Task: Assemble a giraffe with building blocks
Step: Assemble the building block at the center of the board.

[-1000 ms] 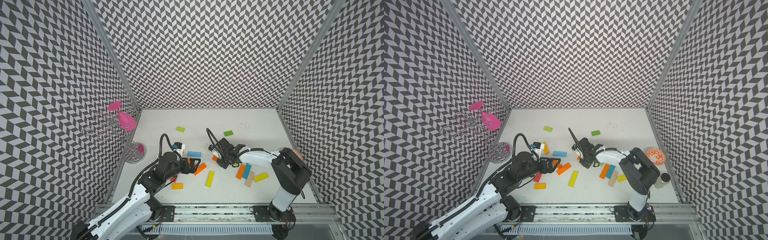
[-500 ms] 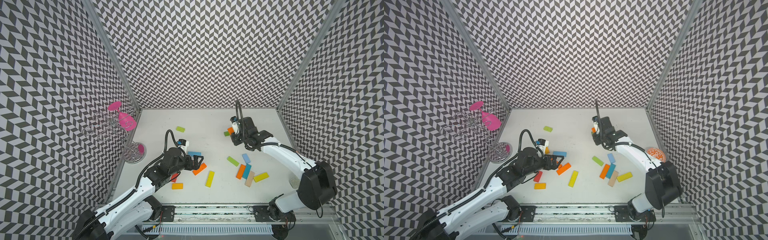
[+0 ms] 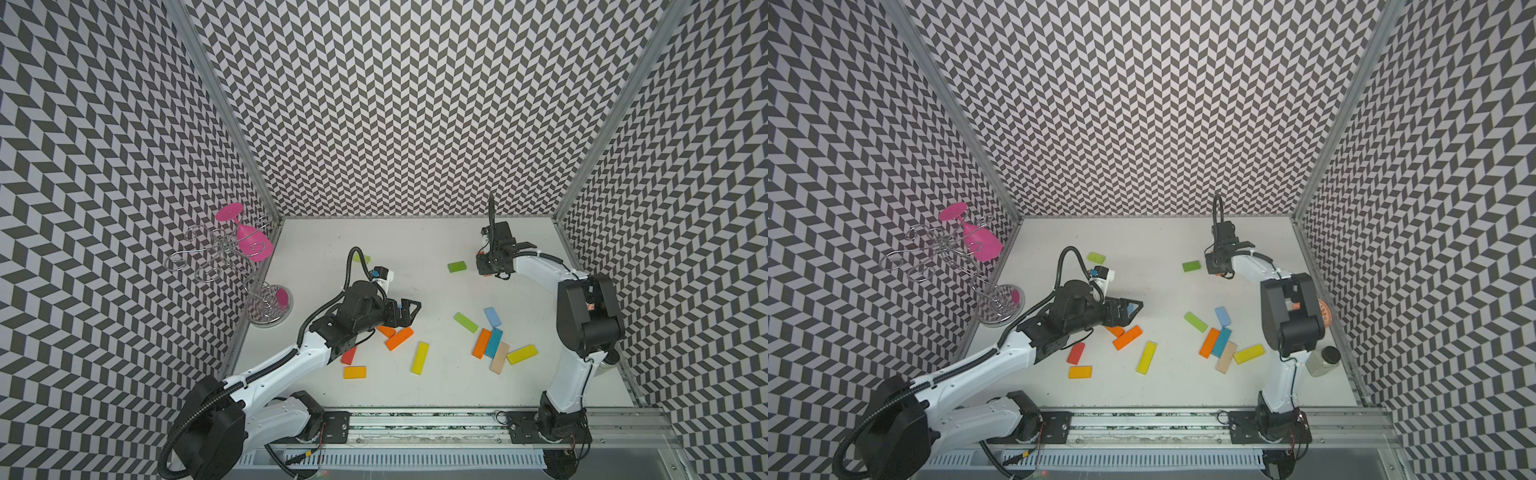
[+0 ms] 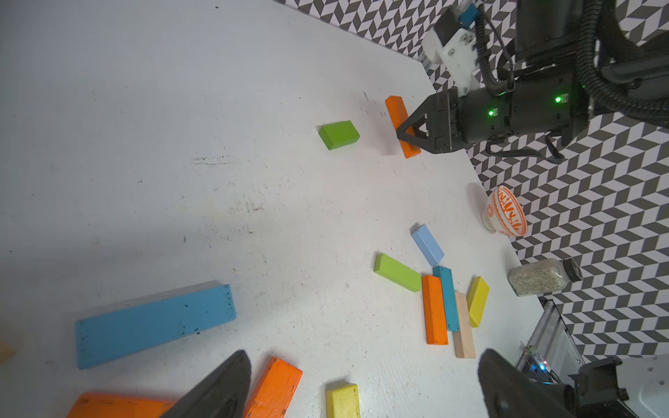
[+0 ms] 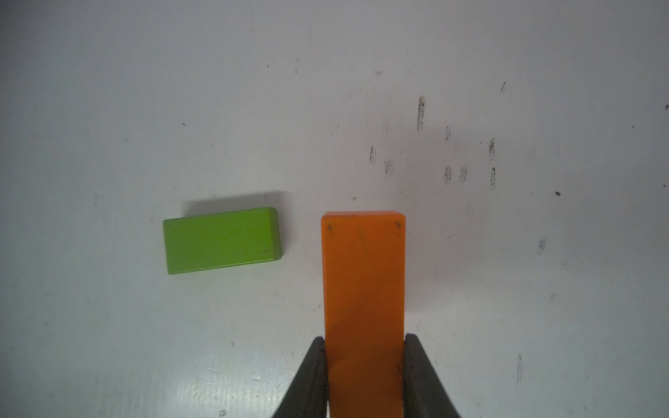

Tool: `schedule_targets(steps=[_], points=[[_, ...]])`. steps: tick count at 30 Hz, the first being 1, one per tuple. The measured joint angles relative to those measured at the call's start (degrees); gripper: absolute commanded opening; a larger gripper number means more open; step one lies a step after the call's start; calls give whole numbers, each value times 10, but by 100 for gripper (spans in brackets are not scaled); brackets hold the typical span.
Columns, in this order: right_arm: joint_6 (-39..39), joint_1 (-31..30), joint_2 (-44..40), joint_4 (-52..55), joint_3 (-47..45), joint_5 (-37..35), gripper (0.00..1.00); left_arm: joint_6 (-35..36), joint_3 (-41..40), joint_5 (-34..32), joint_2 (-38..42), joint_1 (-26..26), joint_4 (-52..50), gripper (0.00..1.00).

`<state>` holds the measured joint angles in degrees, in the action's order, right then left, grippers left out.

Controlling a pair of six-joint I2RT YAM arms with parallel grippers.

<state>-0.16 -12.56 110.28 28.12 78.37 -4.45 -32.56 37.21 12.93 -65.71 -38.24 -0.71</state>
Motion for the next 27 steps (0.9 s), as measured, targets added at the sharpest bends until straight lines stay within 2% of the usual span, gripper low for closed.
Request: schedule_targets(steps=[13, 15, 19, 21, 23, 27], points=[[-13, -2, 47, -12, 2, 22, 32, 8, 3, 10, -27, 0, 14, 99], [-12, -4, 53, -13, 2, 25, 37, 8, 4, 10, -30, 0, 15, 99], [-9, -10, 61, -16, 3, 28, 59, 10, 4, 11, -30, 0, 16, 99], [-7, -13, 61, -14, 3, 27, 66, 10, 4, 12, -30, 0, 16, 99], [-5, -15, 60, -14, 3, 25, 68, 10, 4, 12, -30, 0, 16, 99], [-2, -16, 53, -14, -6, 19, 67, 12, 8, 12, -30, 0, 16, 99]])
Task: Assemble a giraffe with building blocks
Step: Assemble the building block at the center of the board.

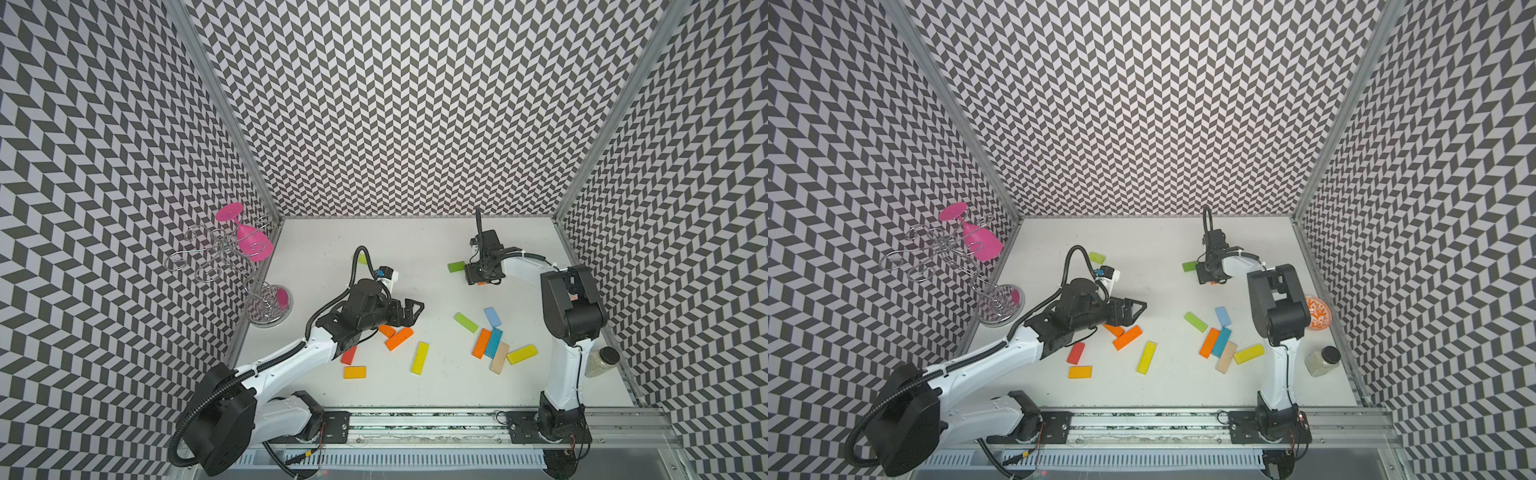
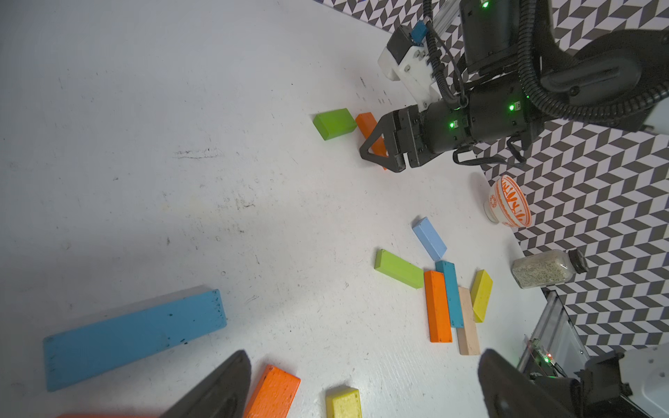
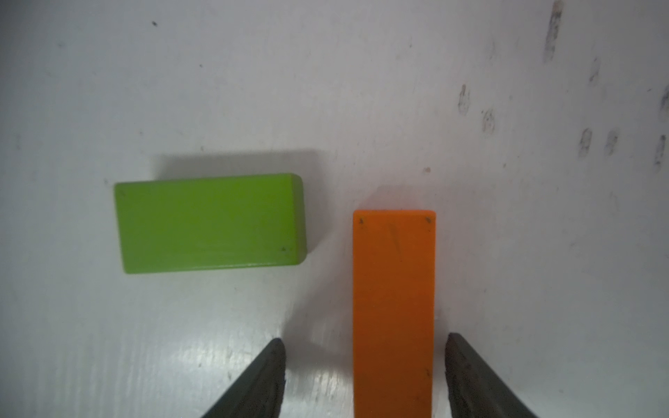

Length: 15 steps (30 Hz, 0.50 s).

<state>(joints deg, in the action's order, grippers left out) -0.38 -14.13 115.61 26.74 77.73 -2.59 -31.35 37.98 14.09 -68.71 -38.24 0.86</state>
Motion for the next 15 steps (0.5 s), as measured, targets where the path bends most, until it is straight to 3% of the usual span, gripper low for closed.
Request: schedule_targets(steps=[9, 15], points=[[5, 7, -17, 0, -25, -4, 36, 4, 6, 0, 0, 0, 2, 99], [0, 9, -19, -1, -28, -1, 27, 5, 6, 0, 0, 0, 2, 99]])
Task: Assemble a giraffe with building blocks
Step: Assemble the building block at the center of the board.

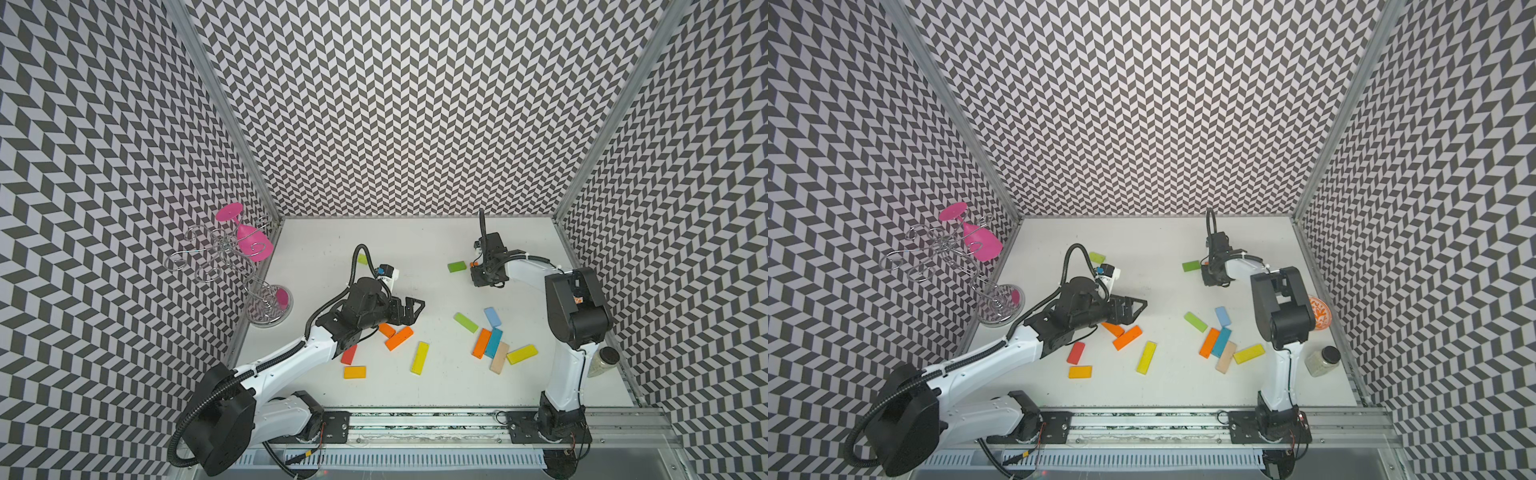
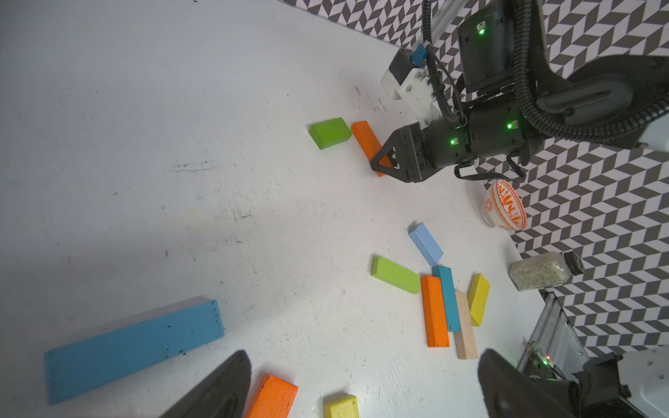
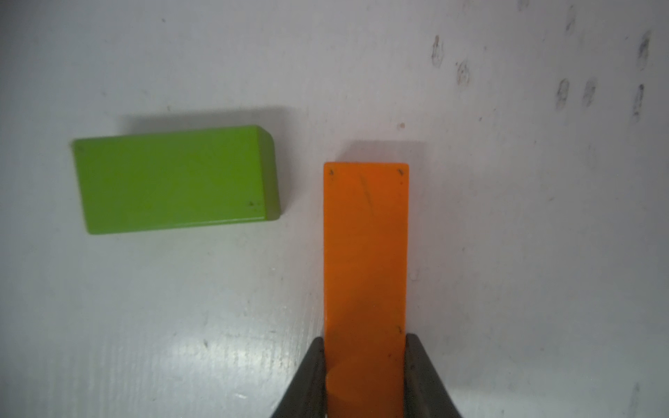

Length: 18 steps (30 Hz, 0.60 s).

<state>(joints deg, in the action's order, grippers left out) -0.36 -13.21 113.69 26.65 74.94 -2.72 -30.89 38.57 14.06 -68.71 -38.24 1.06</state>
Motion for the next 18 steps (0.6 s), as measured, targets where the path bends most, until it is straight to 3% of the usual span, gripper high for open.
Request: schedule_targets(steps=[18], points=[[-15, -14, 15, 4, 23, 17, 24, 0, 0, 0, 0, 0, 0, 99]])
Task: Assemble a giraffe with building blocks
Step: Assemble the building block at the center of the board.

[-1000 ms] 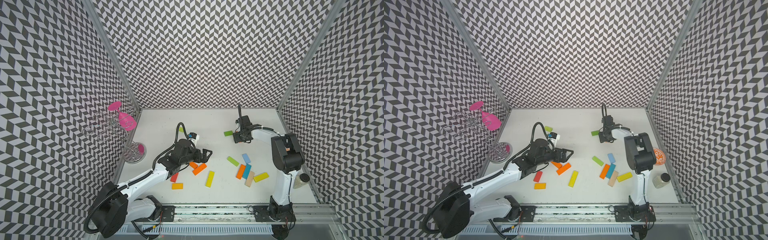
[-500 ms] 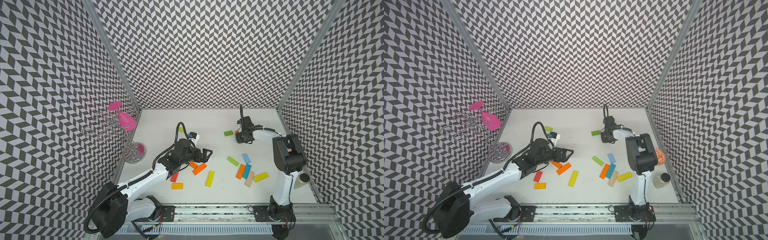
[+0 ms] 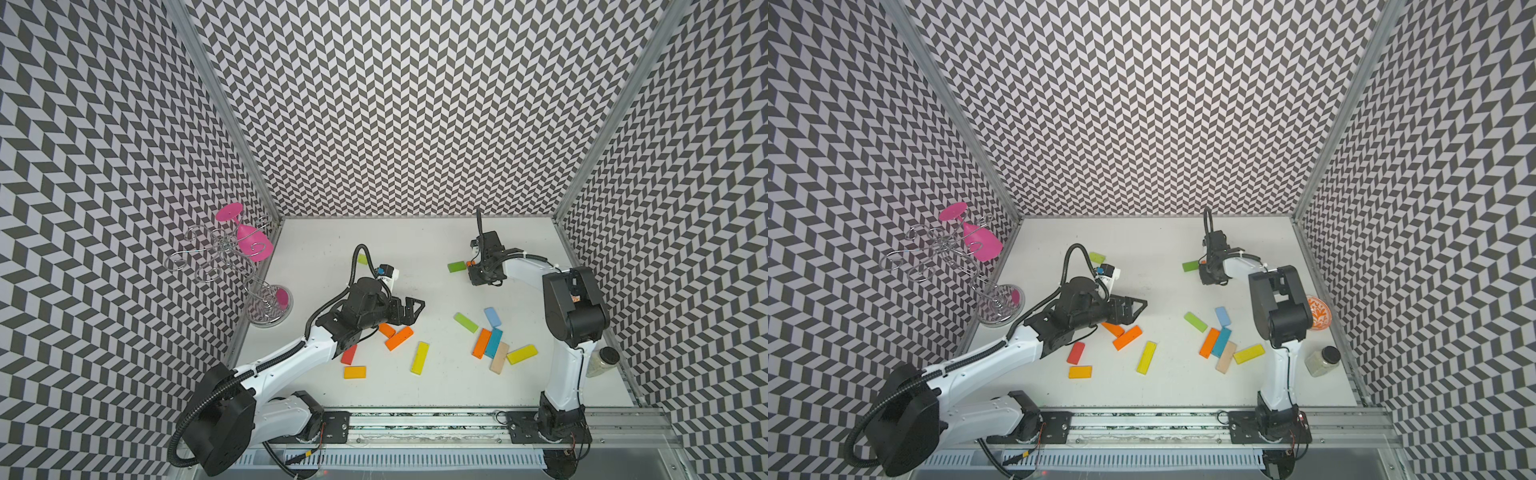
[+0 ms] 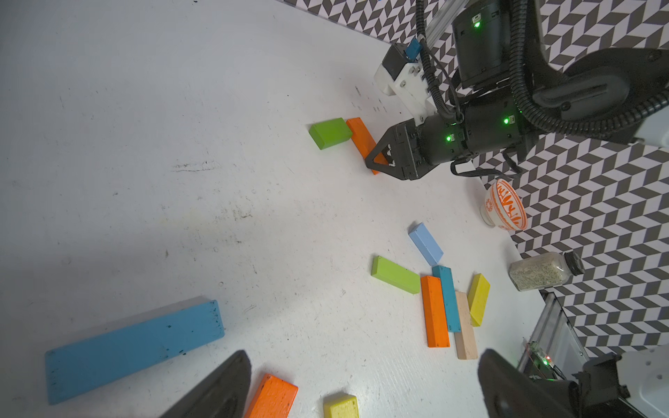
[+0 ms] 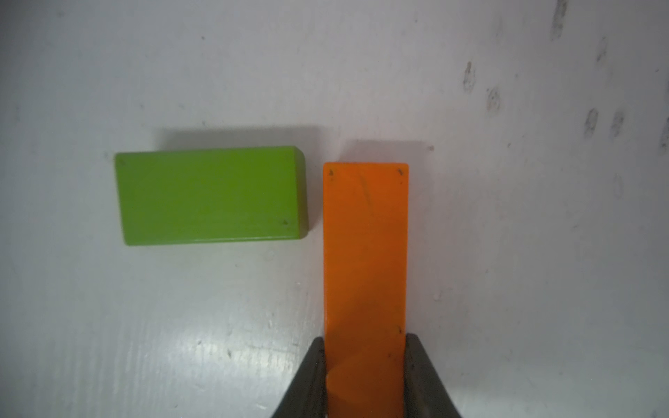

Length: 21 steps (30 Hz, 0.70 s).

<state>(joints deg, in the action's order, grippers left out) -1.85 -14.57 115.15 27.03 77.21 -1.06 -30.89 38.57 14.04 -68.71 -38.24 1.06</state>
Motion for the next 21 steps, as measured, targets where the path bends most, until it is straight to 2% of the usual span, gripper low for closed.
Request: schedule_targets(steps=[21], points=[[36, -13, 7, 9, 12, 5, 24, 0, 0, 0, 0, 0, 0, 99]])
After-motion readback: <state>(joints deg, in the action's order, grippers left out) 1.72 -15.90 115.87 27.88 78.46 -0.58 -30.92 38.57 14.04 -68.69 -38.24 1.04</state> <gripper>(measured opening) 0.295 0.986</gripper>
